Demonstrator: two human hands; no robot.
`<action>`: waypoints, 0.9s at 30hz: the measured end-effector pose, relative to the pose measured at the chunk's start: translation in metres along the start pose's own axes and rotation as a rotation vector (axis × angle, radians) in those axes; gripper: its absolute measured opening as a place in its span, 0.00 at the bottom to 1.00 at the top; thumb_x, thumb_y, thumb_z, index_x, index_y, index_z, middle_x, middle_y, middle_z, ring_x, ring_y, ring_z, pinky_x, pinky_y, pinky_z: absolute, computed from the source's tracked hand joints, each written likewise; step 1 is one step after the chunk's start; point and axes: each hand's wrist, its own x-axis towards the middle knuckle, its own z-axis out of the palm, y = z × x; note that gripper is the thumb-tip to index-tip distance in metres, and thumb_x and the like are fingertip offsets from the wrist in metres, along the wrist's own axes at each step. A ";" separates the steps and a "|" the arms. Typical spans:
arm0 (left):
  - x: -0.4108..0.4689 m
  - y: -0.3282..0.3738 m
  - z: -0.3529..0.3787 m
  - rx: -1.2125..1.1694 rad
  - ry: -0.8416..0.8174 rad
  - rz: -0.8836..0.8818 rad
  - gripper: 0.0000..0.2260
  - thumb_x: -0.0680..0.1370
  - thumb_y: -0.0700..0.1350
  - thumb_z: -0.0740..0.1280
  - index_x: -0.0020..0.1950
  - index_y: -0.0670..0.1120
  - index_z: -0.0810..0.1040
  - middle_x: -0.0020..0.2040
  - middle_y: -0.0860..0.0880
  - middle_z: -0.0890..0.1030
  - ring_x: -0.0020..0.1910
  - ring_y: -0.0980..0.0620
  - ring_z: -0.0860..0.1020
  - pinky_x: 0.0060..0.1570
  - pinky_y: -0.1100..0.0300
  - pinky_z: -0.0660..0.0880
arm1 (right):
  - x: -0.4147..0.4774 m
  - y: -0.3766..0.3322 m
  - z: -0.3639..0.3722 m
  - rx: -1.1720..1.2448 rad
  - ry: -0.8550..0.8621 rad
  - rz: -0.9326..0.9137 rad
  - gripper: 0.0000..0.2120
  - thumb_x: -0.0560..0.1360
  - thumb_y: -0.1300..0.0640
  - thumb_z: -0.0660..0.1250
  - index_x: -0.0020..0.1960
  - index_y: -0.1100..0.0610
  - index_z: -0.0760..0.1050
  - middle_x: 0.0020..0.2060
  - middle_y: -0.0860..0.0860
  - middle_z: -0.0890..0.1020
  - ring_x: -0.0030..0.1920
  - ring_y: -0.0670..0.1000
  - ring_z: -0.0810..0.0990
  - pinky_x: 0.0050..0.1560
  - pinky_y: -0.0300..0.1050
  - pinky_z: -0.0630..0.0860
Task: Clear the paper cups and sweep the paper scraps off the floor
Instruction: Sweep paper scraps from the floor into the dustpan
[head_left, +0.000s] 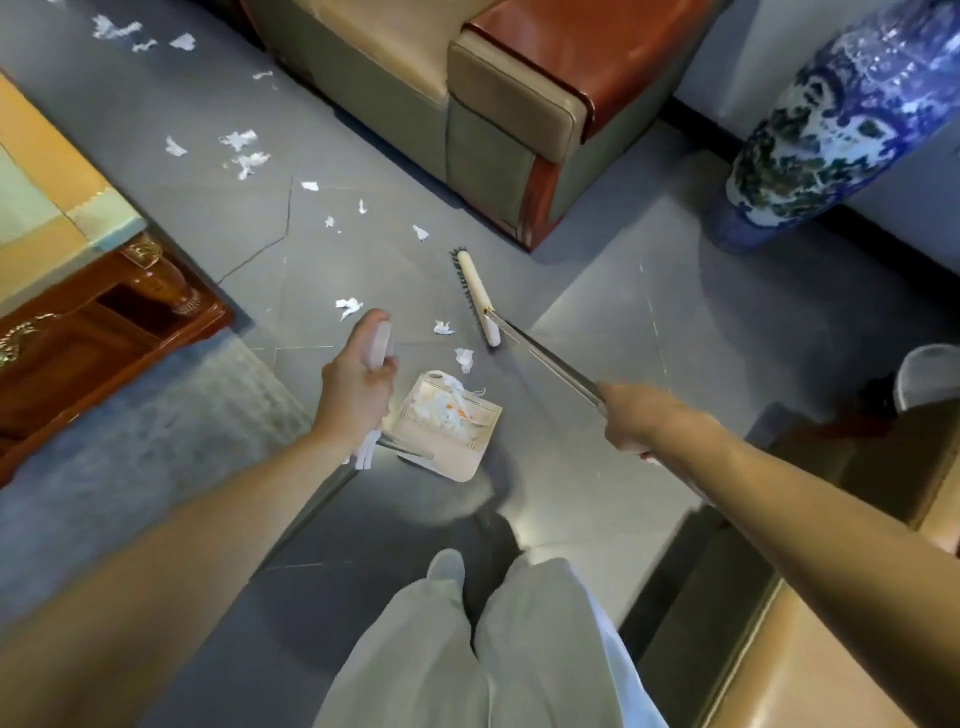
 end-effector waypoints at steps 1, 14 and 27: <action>0.011 0.004 0.003 0.004 0.010 -0.004 0.19 0.80 0.39 0.61 0.61 0.63 0.68 0.43 0.39 0.77 0.30 0.39 0.75 0.27 0.51 0.76 | 0.013 -0.003 -0.010 -0.032 -0.002 0.002 0.22 0.76 0.68 0.61 0.68 0.59 0.66 0.51 0.59 0.78 0.37 0.56 0.78 0.24 0.40 0.72; 0.104 0.045 0.040 -0.139 0.337 -0.284 0.20 0.80 0.38 0.62 0.62 0.62 0.70 0.40 0.43 0.75 0.23 0.56 0.69 0.22 0.62 0.68 | 0.191 0.012 -0.098 -0.350 -0.120 -0.319 0.28 0.76 0.67 0.62 0.75 0.58 0.59 0.63 0.59 0.76 0.61 0.58 0.77 0.55 0.45 0.74; 0.108 0.082 0.078 -0.158 0.514 -0.400 0.20 0.81 0.38 0.62 0.66 0.60 0.69 0.42 0.43 0.75 0.28 0.52 0.71 0.24 0.61 0.72 | 0.188 0.074 -0.219 -0.491 -0.317 -0.449 0.25 0.72 0.71 0.59 0.65 0.51 0.68 0.36 0.51 0.75 0.26 0.49 0.74 0.16 0.35 0.65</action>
